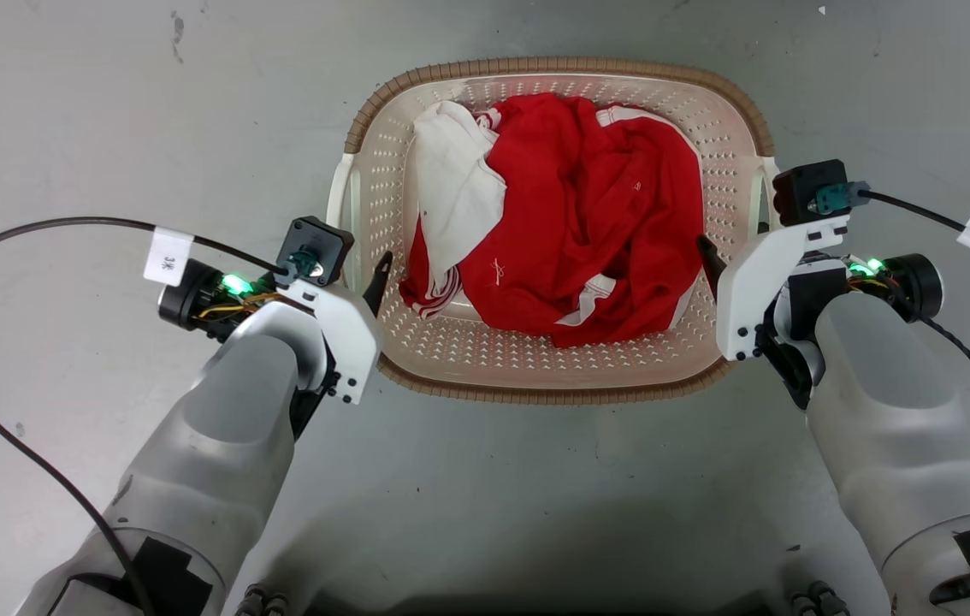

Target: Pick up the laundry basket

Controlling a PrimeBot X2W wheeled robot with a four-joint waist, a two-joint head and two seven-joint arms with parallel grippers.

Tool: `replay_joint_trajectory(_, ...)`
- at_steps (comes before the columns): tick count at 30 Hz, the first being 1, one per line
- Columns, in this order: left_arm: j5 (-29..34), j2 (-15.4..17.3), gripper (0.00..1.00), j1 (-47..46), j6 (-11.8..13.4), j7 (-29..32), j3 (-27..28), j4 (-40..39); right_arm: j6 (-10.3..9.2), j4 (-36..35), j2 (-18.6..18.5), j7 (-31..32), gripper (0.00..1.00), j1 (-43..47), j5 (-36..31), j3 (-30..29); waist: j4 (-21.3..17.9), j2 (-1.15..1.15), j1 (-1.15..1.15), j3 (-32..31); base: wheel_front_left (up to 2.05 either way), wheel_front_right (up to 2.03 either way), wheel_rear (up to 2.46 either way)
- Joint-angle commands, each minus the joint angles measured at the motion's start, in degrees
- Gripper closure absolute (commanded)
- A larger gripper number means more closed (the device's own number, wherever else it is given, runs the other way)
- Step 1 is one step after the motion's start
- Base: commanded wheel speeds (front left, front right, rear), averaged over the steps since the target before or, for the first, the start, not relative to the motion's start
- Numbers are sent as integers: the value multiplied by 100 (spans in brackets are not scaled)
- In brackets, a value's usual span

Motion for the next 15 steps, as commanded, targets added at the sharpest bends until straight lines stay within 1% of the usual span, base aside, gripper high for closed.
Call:
replay_joint_trajectory(1,-100,65,0,-86,-3,13,-95,-3,-2,52,-3,-5,0,-117,21,28,-5,0,-1,21,0,0,0)
replay_joint_trajectory(6,-459,156,0,-121,-4,43,-429,-35,-2,193,-3,-43,0,-188,42,45,-13,0,-1,67,0,0,0)
replay_joint_trajectory(13,-920,187,0,-156,-4,134,-815,-62,-2,333,-3,-133,0,-268,163,98,-17,0,-1,130,0,0,0)
replay_joint_trajectory(14,-1011,195,27,-176,-4,152,-830,-68,-2,334,-2,-158,0,-284,188,141,-10,0,-1,140,0,0,0)
replay_joint_trajectory(15,-1125,181,100,-168,-4,218,-865,-76,-2,359,-2,-132,0,-296,249,171,-6,0,-1,148,0,0,0)
